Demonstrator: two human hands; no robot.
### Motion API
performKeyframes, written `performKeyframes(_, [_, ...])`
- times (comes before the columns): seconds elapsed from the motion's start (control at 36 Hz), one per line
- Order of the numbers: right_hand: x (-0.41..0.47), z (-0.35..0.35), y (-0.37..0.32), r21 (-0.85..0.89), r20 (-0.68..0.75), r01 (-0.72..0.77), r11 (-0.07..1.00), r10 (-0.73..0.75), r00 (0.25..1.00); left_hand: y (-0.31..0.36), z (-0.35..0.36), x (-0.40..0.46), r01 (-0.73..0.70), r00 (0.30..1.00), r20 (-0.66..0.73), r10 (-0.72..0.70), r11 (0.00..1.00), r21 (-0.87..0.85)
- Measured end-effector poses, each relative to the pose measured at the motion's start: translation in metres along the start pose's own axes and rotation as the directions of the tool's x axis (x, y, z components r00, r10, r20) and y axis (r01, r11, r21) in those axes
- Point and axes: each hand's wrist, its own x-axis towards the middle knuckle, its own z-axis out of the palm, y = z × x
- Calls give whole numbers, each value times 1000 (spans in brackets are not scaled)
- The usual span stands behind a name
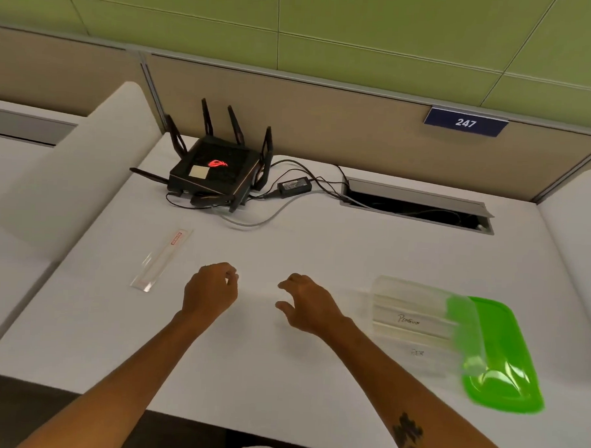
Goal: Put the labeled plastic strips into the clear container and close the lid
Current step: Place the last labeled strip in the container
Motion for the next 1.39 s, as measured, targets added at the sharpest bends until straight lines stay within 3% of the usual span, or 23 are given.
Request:
performKeyframes(0.17, [37, 35, -55, 34, 73, 35, 999, -37, 997, -72, -28, 19, 36, 996, -85, -32, 998, 45])
performKeyframes(0.36, [63, 62, -96, 57, 98, 47, 997, -53, 994, -130, -50, 45, 35, 994, -110, -11, 976, 213])
performKeyframes(0.61, [73, 80, -108, 63, 63, 4, 998, -8, 998, -162, -51, 69, 147, 989, -17, -146, 984, 105])
performKeyframes(0.89, [75, 87, -116, 77, 39, -35, 996, 32, 999, -174, -52, 86, 123, 992, -41, -117, 979, 163])
performKeyframes(1.11, [81, 82, -120, 126, -56, -21, 992, 28, 998, -161, -53, 92, 180, 982, -55, -178, 983, 34])
performKeyframes(1.22, [85, 71, -115, 166, -128, -24, 986, 45, 991, -148, -51, 92, 211, 977, 34, -209, 973, -95])
performKeyframes(1.33, [86, 60, -108, 296, -200, -73, 952, 136, 970, -126, -49, 88, 374, 927, 192, -322, 821, -431])
performKeyframes(1.39, [87, 54, -103, 406, -205, -116, 906, 214, 955, -112, -48, 83, 390, 920, 234, -314, 780, -490])
